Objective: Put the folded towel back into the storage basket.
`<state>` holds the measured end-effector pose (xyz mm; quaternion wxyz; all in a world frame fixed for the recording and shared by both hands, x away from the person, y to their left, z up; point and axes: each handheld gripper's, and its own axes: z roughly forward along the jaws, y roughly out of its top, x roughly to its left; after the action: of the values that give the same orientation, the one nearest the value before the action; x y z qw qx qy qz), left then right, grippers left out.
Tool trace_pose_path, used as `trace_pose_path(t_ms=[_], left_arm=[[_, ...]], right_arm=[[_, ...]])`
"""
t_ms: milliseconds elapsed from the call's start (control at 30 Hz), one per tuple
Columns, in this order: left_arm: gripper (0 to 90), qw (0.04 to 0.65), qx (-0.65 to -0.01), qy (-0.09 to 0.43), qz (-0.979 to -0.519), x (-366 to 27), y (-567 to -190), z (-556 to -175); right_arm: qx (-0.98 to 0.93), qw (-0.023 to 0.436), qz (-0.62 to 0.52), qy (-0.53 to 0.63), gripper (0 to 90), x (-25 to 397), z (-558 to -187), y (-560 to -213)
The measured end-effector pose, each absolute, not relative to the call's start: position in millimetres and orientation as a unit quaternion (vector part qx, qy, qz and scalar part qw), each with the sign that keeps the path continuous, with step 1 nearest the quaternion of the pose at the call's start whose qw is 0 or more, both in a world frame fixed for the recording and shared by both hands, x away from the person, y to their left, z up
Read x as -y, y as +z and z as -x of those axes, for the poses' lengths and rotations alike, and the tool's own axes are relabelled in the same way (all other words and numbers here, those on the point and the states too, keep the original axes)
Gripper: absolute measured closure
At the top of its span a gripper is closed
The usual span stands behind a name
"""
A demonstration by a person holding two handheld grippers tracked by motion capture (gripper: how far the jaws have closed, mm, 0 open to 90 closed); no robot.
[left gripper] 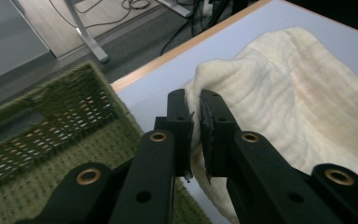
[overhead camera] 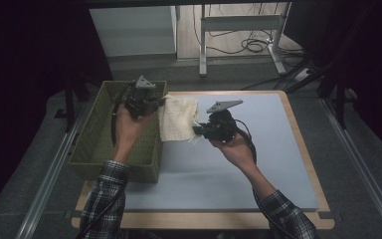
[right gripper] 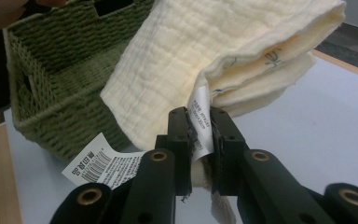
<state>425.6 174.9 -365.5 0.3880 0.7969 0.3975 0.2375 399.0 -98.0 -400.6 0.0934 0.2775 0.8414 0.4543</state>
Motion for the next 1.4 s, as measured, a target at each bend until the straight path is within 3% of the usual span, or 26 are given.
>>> trace_pose_path(t_ms=[600, 1400], left_arm=[[83.1, 0.366, -0.442, 0.270, -0.773, -239.9, -355.9, -410.9], [83.0, 0.339, -0.474, 0.256, -0.771, -305.3, -404.2, -397.1]], right_arm=[[-0.842, 0.077, -0.253, 0.470, 80.0, 25.3, -406.6, -397.4], [-0.889, 0.061, -0.225, 0.394, 79.6, -78.1, -390.9, -430.1]])
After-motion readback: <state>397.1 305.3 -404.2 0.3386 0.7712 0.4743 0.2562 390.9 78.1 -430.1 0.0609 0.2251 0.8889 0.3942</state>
